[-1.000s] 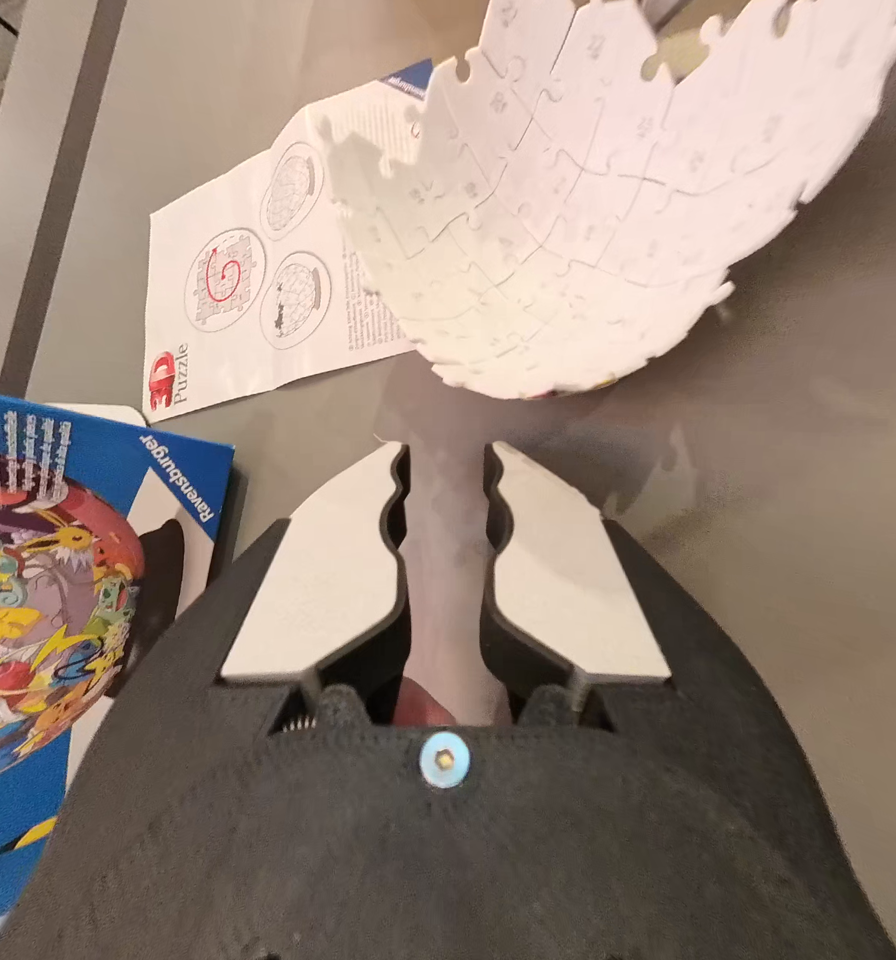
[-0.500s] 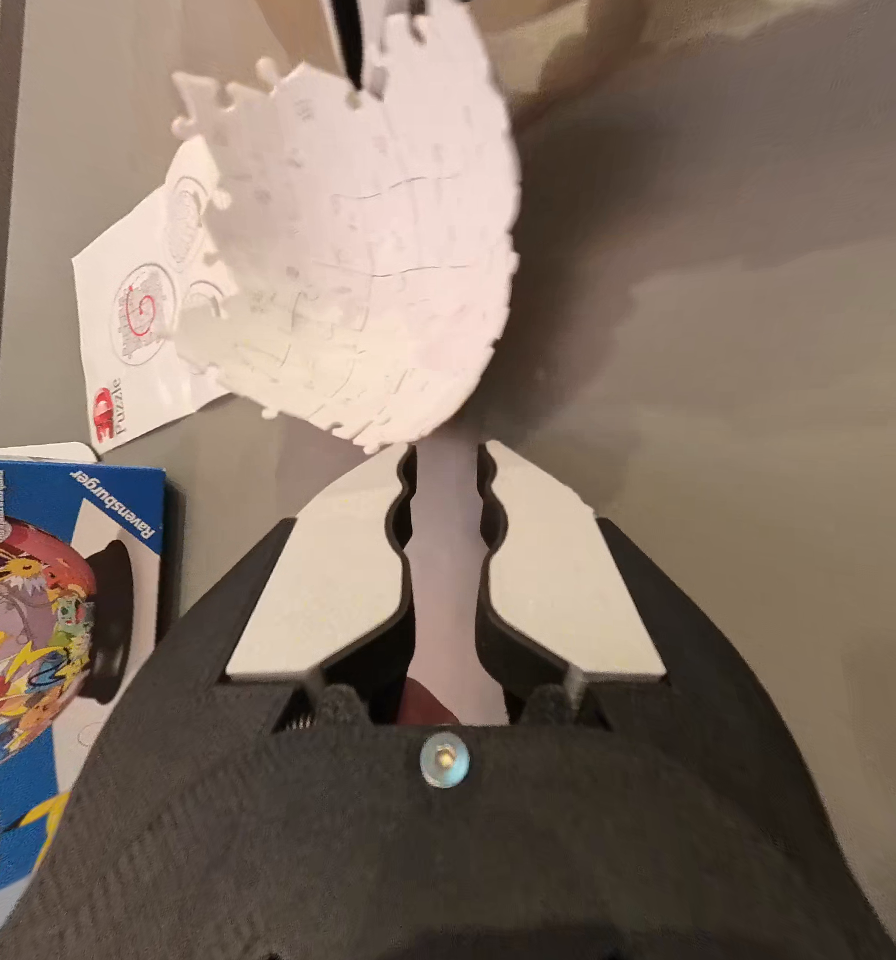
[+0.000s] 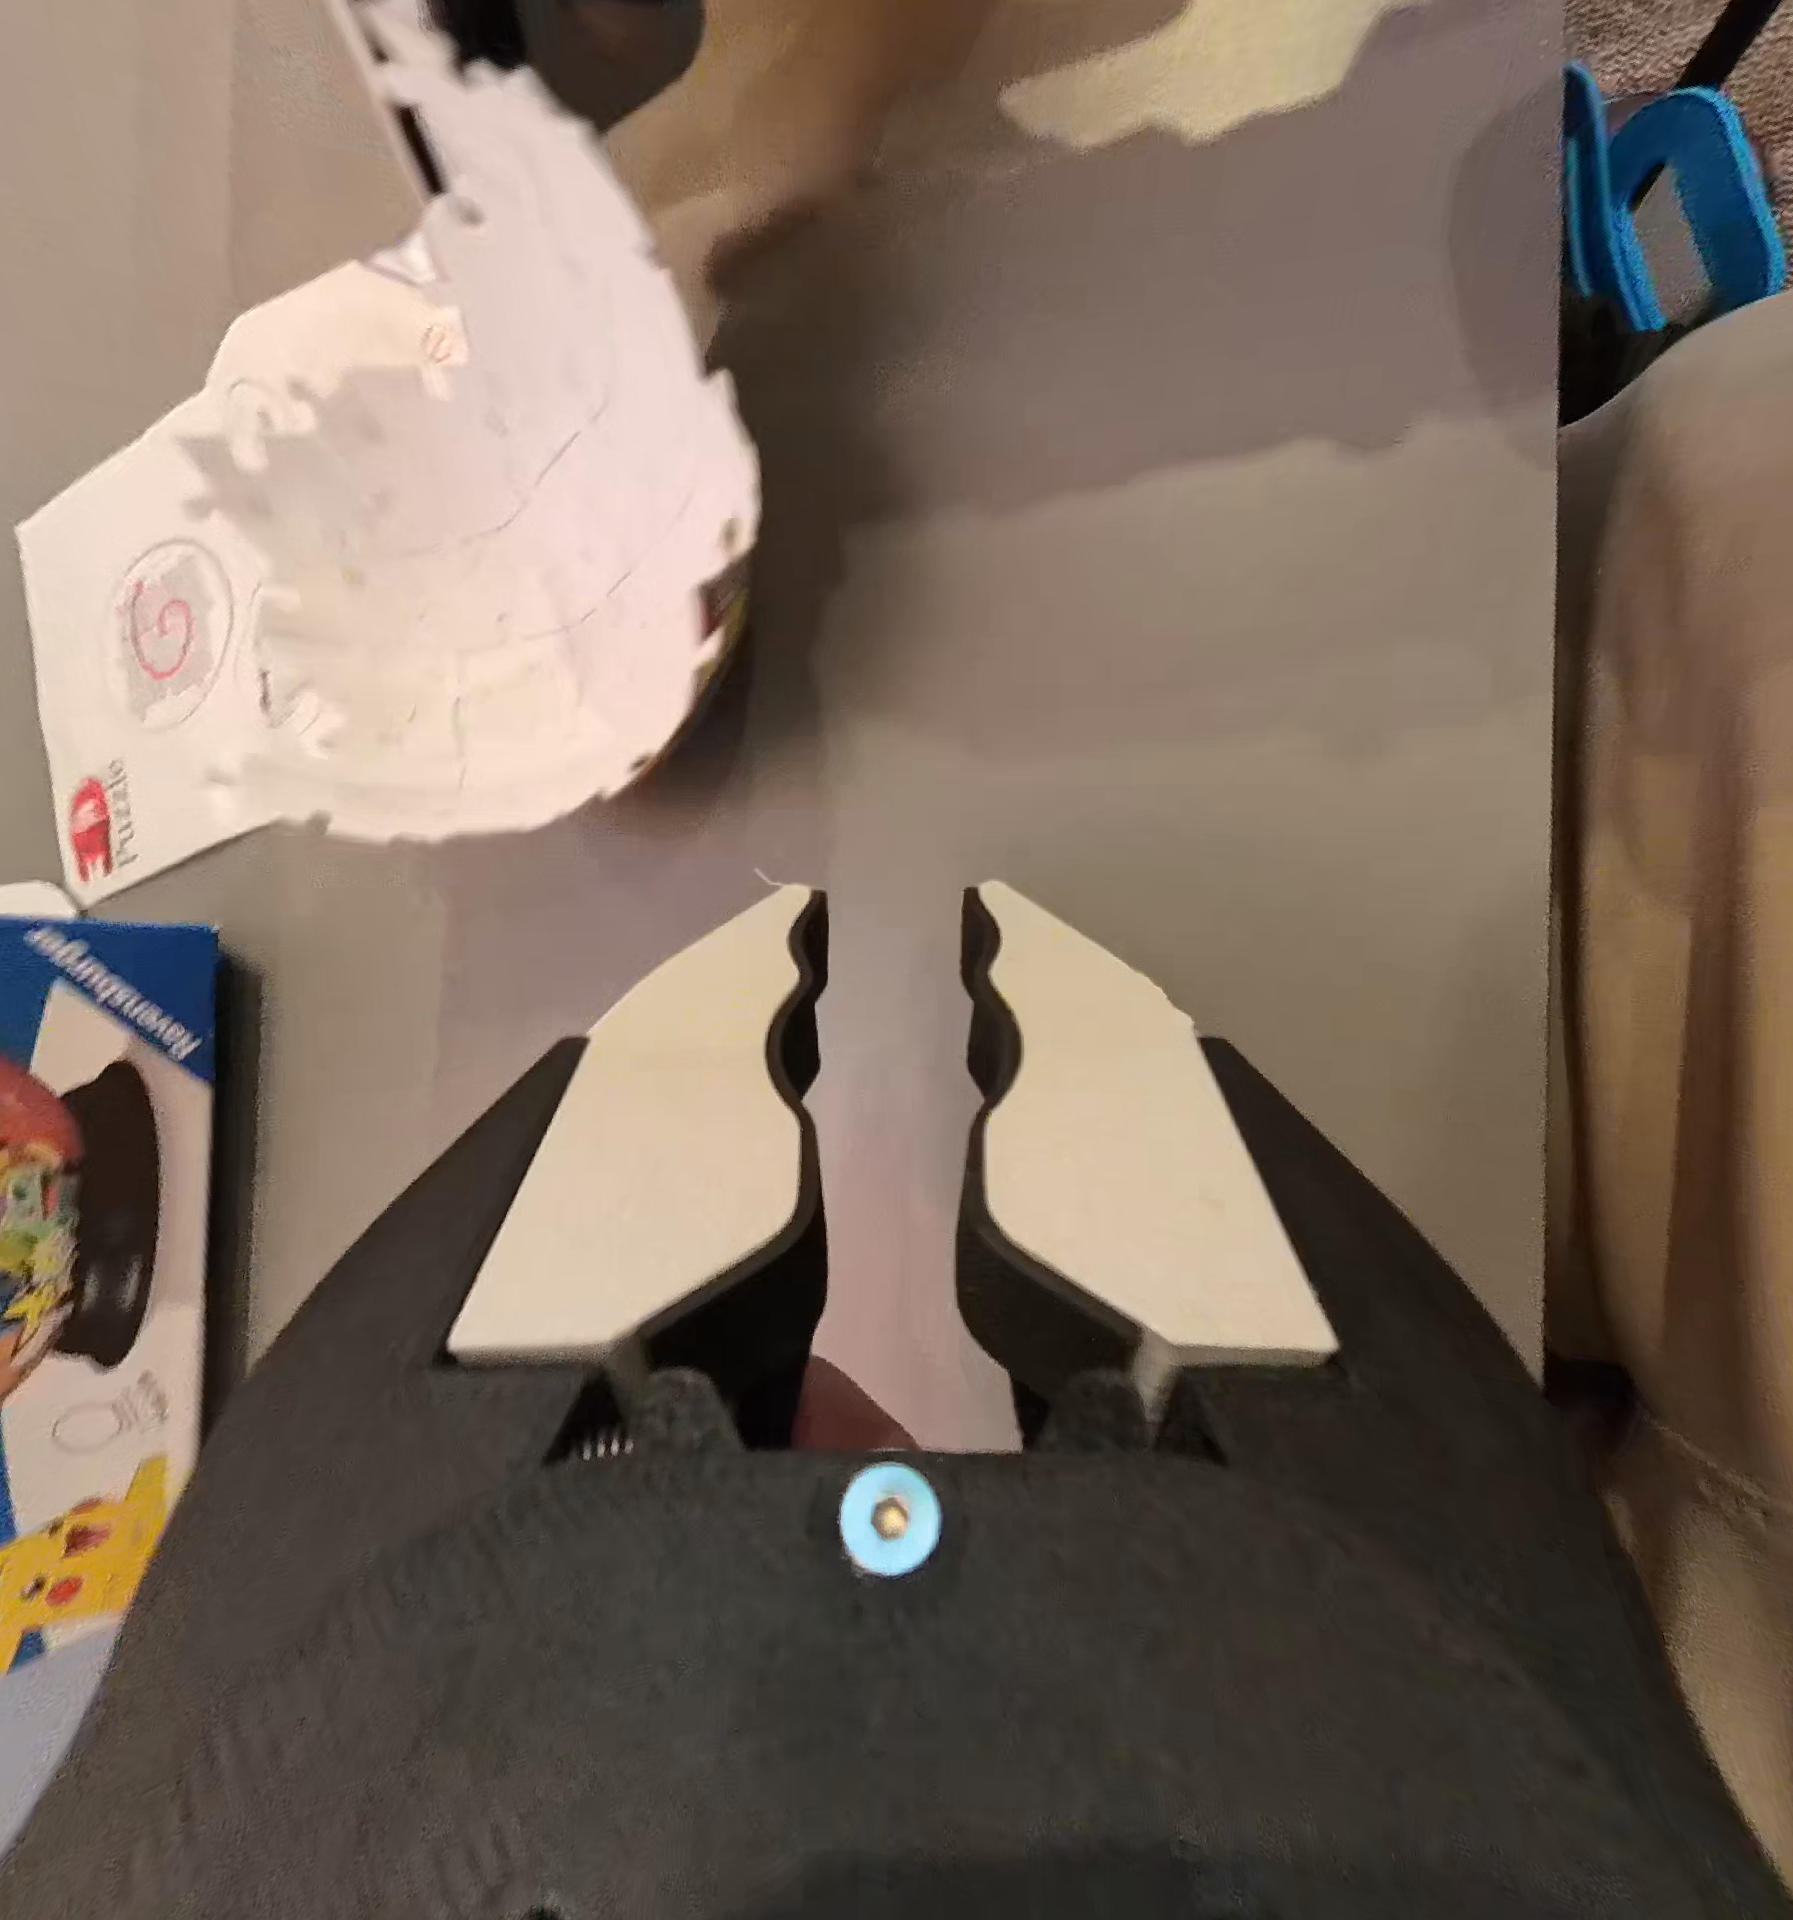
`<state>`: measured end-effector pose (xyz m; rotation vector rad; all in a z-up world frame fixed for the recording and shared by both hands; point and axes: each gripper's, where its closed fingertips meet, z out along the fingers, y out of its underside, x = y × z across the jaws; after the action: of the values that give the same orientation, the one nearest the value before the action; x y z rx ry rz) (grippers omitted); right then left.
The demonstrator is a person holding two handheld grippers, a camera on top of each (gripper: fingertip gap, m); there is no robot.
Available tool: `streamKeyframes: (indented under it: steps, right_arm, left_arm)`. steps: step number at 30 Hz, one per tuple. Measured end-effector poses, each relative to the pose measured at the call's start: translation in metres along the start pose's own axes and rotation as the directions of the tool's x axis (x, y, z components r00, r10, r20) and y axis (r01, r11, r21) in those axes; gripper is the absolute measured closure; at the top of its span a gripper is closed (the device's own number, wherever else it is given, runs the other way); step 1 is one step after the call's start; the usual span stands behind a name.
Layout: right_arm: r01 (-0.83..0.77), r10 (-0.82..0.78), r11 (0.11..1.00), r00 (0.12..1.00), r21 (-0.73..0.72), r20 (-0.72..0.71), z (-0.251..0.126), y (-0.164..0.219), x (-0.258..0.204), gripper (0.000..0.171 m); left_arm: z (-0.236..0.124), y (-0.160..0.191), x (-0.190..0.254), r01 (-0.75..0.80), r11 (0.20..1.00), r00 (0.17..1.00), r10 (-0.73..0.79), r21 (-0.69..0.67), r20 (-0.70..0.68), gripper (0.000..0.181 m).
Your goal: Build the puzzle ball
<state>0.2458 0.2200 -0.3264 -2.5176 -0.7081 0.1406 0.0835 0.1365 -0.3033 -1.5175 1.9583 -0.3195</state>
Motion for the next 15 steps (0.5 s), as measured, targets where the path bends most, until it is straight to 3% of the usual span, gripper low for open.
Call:
streamKeyframes:
  steps: [6,9,12,15]
  right_arm:
    - [0.027,-0.012,0.998,0.968,0.053,-0.25,-0.048,-0.001,0.031,0.153]
    - [0.088,-0.048,0.99,0.944,0.11,-0.325,-0.078,-0.015,0.023,0.151]
    - [0.201,-0.123,0.962,0.923,0.183,-0.363,-0.105,-0.044,-0.008,0.149]
    - [0.258,-0.189,0.924,0.95,0.281,-0.25,-0.11,-0.076,-0.068,0.149]
  left_arm:
    - [-0.046,0.019,0.006,0.086,0.996,0.996,-0.087,0.021,0.028,0.152]
    - [-0.068,0.042,0.016,0.136,0.991,0.987,-0.137,0.015,0.081,0.148]
    - [-0.095,0.075,0.01,0.254,0.967,0.952,-0.255,0.023,0.168,0.146]
    - [-0.121,0.117,-0.005,0.354,0.935,0.897,-0.345,0.019,0.276,0.146]
